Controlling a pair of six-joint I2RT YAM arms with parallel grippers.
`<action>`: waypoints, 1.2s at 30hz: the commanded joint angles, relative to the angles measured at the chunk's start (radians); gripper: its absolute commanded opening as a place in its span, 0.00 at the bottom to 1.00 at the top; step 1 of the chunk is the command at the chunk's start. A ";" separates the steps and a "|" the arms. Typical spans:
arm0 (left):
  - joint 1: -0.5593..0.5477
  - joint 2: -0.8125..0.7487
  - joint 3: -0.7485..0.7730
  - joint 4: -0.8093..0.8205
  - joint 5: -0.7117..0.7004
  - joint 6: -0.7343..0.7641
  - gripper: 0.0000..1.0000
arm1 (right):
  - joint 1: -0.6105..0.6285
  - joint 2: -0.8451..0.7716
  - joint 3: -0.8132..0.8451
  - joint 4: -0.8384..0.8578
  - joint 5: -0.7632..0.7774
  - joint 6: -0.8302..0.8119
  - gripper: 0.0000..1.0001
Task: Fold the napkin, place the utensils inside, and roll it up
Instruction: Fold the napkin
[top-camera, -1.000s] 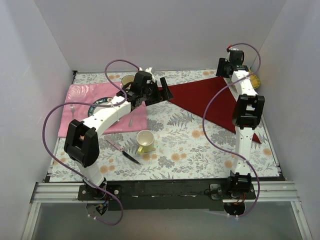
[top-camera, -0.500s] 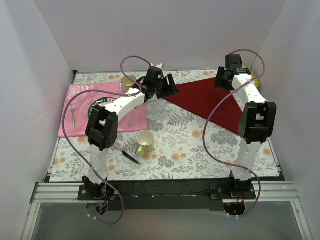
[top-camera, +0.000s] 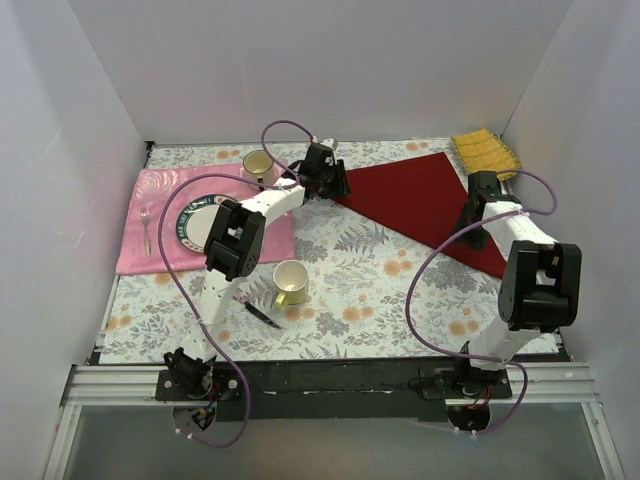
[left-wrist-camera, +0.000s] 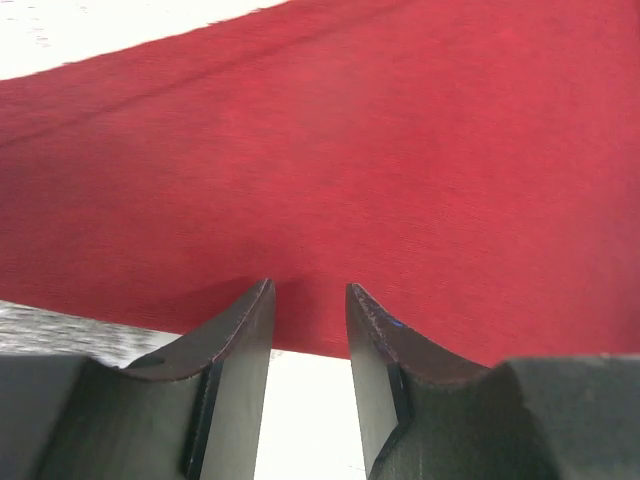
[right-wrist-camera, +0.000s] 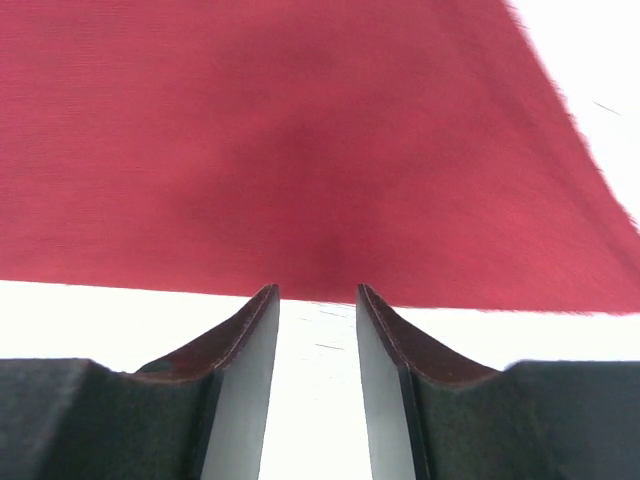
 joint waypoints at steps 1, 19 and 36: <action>0.052 0.013 0.039 0.033 -0.020 0.032 0.34 | -0.085 -0.120 -0.102 0.058 0.120 0.033 0.43; 0.109 0.077 0.058 0.058 0.024 -0.011 0.35 | -0.278 -0.104 -0.216 0.105 0.186 0.033 0.45; 0.149 0.026 0.079 0.096 -0.028 -0.027 0.38 | -0.291 -0.168 -0.236 0.117 0.170 0.041 0.45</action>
